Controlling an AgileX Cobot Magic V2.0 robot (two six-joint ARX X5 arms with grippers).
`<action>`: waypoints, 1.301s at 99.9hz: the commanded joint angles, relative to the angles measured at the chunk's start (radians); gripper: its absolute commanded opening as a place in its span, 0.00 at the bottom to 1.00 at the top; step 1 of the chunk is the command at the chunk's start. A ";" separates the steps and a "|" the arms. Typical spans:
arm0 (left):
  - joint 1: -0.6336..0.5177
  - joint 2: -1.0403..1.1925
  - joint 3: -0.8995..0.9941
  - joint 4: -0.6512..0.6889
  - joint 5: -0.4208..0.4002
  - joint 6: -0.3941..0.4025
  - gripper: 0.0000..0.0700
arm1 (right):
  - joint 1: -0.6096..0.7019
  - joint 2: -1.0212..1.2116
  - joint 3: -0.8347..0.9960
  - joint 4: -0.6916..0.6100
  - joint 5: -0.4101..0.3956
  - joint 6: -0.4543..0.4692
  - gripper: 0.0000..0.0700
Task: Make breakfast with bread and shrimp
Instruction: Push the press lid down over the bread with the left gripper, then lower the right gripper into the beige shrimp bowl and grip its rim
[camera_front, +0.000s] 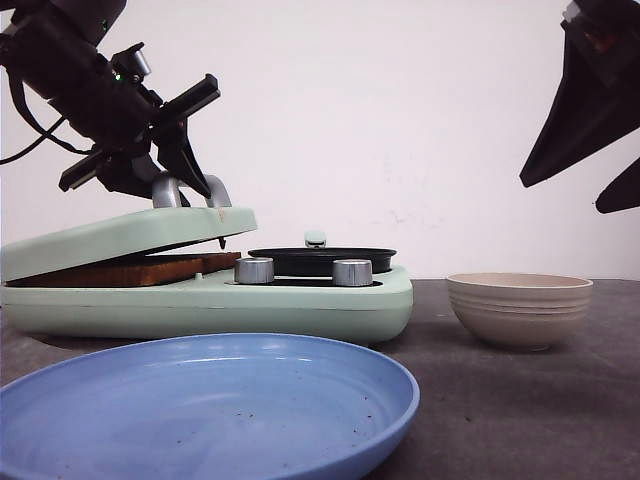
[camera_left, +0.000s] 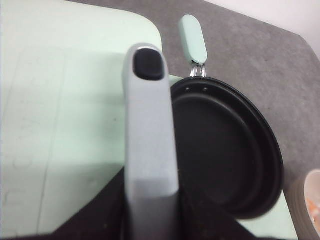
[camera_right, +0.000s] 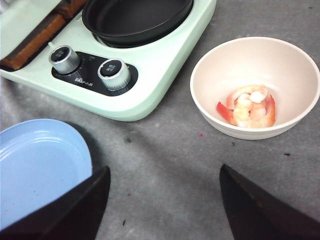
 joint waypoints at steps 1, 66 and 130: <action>0.007 0.022 -0.016 -0.064 -0.025 0.010 0.34 | 0.008 0.005 0.003 0.010 0.003 0.018 0.60; 0.009 -0.134 -0.013 -0.035 0.057 0.027 0.52 | 0.008 0.005 0.003 0.010 -0.003 0.018 0.60; 0.008 -0.539 -0.013 -0.083 0.053 0.175 0.52 | 0.006 -0.016 0.047 -0.014 -0.003 0.018 0.60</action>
